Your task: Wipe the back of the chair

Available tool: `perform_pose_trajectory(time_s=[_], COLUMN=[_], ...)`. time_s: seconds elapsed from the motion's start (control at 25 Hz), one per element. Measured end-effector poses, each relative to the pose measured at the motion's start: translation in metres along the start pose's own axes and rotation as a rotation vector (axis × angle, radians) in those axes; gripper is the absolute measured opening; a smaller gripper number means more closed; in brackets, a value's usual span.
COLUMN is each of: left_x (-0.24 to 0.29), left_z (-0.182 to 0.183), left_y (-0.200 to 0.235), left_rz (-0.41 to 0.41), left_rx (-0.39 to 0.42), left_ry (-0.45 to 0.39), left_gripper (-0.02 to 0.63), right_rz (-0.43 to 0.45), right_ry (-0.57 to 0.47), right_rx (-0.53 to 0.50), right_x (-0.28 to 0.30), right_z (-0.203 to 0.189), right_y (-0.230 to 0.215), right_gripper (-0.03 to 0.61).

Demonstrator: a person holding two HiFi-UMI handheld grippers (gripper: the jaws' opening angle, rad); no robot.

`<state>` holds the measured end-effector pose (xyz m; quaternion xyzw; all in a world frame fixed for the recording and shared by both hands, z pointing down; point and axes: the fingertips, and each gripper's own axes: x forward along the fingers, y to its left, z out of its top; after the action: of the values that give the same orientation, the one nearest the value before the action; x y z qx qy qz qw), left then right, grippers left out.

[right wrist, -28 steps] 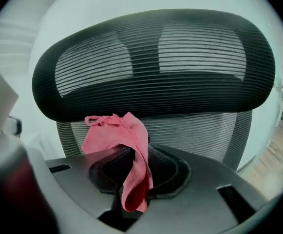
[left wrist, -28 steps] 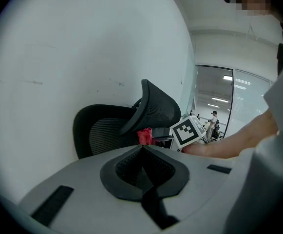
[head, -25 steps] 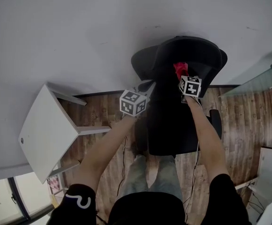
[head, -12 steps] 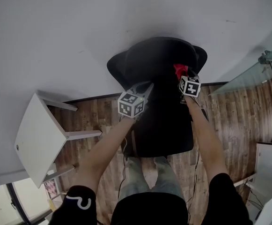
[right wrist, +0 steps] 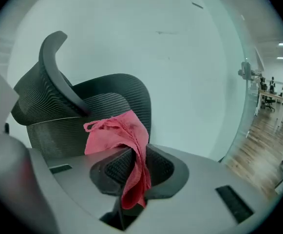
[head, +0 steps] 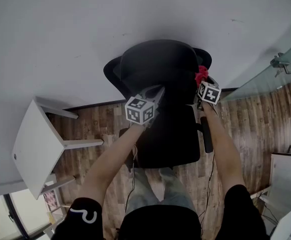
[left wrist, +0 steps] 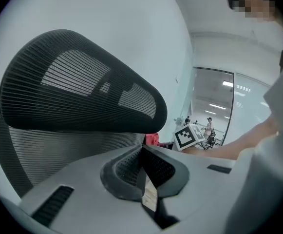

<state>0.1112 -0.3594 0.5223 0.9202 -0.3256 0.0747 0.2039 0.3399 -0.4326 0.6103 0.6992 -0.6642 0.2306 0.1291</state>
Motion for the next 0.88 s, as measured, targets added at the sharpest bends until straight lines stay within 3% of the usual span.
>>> perform_pose_trajectory(time_s=[0.24, 0.36, 0.64, 0.88], left_x=[0.005, 0.004, -0.023, -0.075], left_z=[-0.007, -0.008, -0.007, -0.010], left_y=[-0.012, -0.009, -0.002, 0.039], left_rz=[-0.020, -0.012, -0.028, 0.010], left_rx=[-0.001, -0.012, 0.000, 0.003], left_ry=[0.017, 0.026, 0.046, 0.080], left_gripper=[0.025, 0.025, 0.025, 0.025], right_rz=[-0.063, -0.041, 0.091, 0.186], right_ry=[-0.014, -0.009, -0.006, 0.000], right_rx=[0.038, 0.067, 0.056, 0.023], right_x=[-0.015, -0.026, -0.041, -0.046], right_z=[0.000, -0.006, -0.035, -0.045], right_y=[-0.030, -0.023, 0.057, 0.153], right_gripper=[0.061, 0.061, 0.066, 0.066])
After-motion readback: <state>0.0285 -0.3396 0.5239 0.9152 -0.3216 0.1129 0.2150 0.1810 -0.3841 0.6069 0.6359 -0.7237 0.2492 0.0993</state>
